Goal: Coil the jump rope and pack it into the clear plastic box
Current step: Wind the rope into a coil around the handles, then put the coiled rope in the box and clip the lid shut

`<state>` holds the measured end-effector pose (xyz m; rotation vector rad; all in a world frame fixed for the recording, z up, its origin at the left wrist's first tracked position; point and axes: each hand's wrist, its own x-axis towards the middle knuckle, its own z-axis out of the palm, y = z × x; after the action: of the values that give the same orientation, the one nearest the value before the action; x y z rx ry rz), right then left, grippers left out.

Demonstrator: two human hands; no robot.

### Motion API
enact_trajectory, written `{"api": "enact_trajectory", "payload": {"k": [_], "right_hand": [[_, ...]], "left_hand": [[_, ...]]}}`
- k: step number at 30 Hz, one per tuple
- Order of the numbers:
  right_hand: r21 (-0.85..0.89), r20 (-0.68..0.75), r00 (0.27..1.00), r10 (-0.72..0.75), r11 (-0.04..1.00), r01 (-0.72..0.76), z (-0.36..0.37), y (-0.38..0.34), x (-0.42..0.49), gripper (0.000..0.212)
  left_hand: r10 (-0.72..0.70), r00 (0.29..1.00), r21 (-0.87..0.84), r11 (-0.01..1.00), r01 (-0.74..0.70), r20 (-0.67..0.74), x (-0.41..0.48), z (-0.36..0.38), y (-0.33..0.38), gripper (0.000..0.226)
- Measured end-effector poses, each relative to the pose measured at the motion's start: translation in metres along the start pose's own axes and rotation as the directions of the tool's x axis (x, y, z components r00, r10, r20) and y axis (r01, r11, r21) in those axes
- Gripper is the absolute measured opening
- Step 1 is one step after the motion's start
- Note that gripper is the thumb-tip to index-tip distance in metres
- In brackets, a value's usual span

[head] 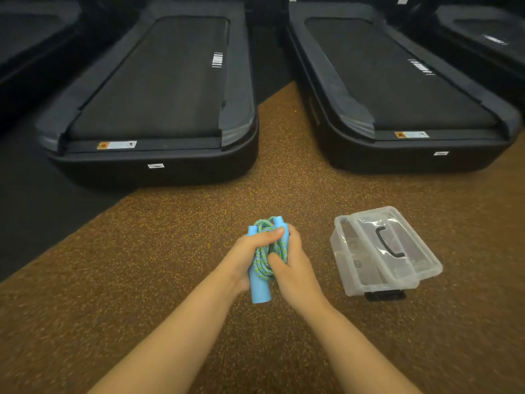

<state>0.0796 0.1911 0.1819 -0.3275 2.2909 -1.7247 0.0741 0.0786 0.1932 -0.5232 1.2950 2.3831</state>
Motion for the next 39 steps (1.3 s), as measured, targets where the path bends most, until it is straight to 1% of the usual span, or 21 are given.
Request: {"api": "enact_trajectory", "payload": {"k": [2,3,6,8,10,11,13,14,16,17,18,20,21,23,26,28,30,33,35,37,39], "right_hand": [[-0.015,0.027,0.999,-0.022,1.0,0.022,0.004,0.004,0.002,0.049],[-0.019,0.034,0.999,-0.032,0.999,0.033,0.005,0.006,0.004,0.052],[-0.073,0.061,0.998,-0.011,0.997,0.015,0.007,0.011,0.007,0.06],[-0.064,0.101,0.995,0.024,0.998,-0.017,0.009,0.012,0.006,0.065],[-0.047,0.151,0.988,0.037,0.998,-0.03,0.011,0.014,0.003,0.076],[-0.056,0.183,0.983,0.023,0.998,-0.013,0.012,0.016,0.002,0.079],[-0.067,0.243,0.97,-0.022,0.997,0.04,0.012,0.021,-0.003,0.079],[-0.065,0.248,0.968,-0.044,0.996,0.062,0.01,0.024,-0.005,0.079],[-0.043,0.183,0.981,-0.067,0.996,0.076,0.003,0.033,-0.007,0.081],[-0.018,0.121,0.992,-0.037,0.999,0.04,-0.003,0.038,-0.006,0.081],[0.019,0.054,0.998,0.013,1.0,-0.014,-0.011,0.044,-0.005,0.081],[0.097,-0.05,0.989,0.136,0.987,-0.131,-0.03,0.057,-0.001,0.078],[0.121,-0.077,0.977,0.198,0.975,-0.188,-0.04,0.064,0.001,0.073],[0.135,-0.105,0.953,0.284,0.954,-0.269,-0.059,0.08,0.003,0.057],[0.106,-0.151,0.928,0.341,0.939,-0.327,-0.078,0.104,0.005,0.042],[0.128,-0.202,0.898,0.39,0.92,-0.371,-0.088,0.119,0.007,0.036],[0.203,-0.277,0.837,0.472,0.88,-0.429,-0.098,0.136,0.01,0.033],[0.358,-0.352,0.694,0.628,0.775,-0.52,-0.113,0.162,0.014,0.034],[0.442,-0.422,0.549,0.721,0.693,-0.57,-0.122,0.177,0.015,0.037],[0.529,-0.48,0.377,0.792,0.605,-0.595,-0.132,0.191,0.014,0.042],[0.642,-0.462,0.23,0.857,0.502,-0.579,-0.143,0.198,0.013,0.054]], "left_hand": [[0.019,0.999,-0.007,1.0,-0.019,-0.031,0.006,-0.004,-0.003,0.03],[0.034,0.998,-0.012,0.999,-0.035,-0.043,0.008,-0.006,-0.004,0.03],[0.112,0.99,-0.016,0.993,-0.114,-0.082,0.013,-0.01,-0.006,0.019],[0.145,0.982,-0.001,0.989,-0.146,-0.118,0.015,-0.013,-0.008,0.011],[0.145,0.978,-0.003,0.989,-0.147,-0.15,0.016,-0.019,-0.008,0.01],[0.137,0.978,-0.022,0.99,-0.142,-0.158,0.018,-0.022,-0.007,0.012],[0.106,0.983,-0.095,0.988,-0.121,-0.149,0.019,-0.03,-0.004,0.021],[0.092,0.986,-0.139,0.984,-0.112,-0.141,0.019,-0.034,-0.003,0.022],[0.094,0.987,-0.218,0.968,-0.121,-0.133,0.018,-0.04,-0.002,0.017],[0.101,0.986,-0.252,0.959,-0.133,-0.136,0.016,-0.042,-0.002,0.016],[0.113,0.984,-0.279,0.949,-0.149,-0.139,0.014,-0.045,-0.002,0.016],[0.136,0.98,-0.312,0.934,-0.177,-0.148,0.012,-0.051,-0.004,0.02],[0.14,0.978,-0.319,0.93,-0.183,-0.152,0.012,-0.052,-0.005,0.021],[0.14,0.975,-0.319,0.929,-0.189,-0.17,0.013,-0.054,-0.005,0.017],[0.146,0.971,-0.314,0.928,-0.2,-0.187,0.016,-0.05,-0.006,0.016],[0.145,0.971,-0.307,0.931,-0.199,-0.19,0.018,-0.047,-0.005,0.016],[0.137,0.972,-0.296,0.936,-0.19,-0.189,0.02,-0.043,-0.007,0.017],[0.137,0.973,-0.275,0.944,-0.185,-0.185,0.024,-0.04,-0.014,0.019],[0.134,0.974,-0.273,0.945,-0.181,-0.181,0.026,-0.038,-0.02,0.019],[0.13,0.976,-0.282,0.943,-0.176,-0.173,0.029,-0.036,-0.027,0.02],[0.129,0.977,-0.29,0.941,-0.175,-0.173,0.031,-0.034,-0.033,0.02]]}}
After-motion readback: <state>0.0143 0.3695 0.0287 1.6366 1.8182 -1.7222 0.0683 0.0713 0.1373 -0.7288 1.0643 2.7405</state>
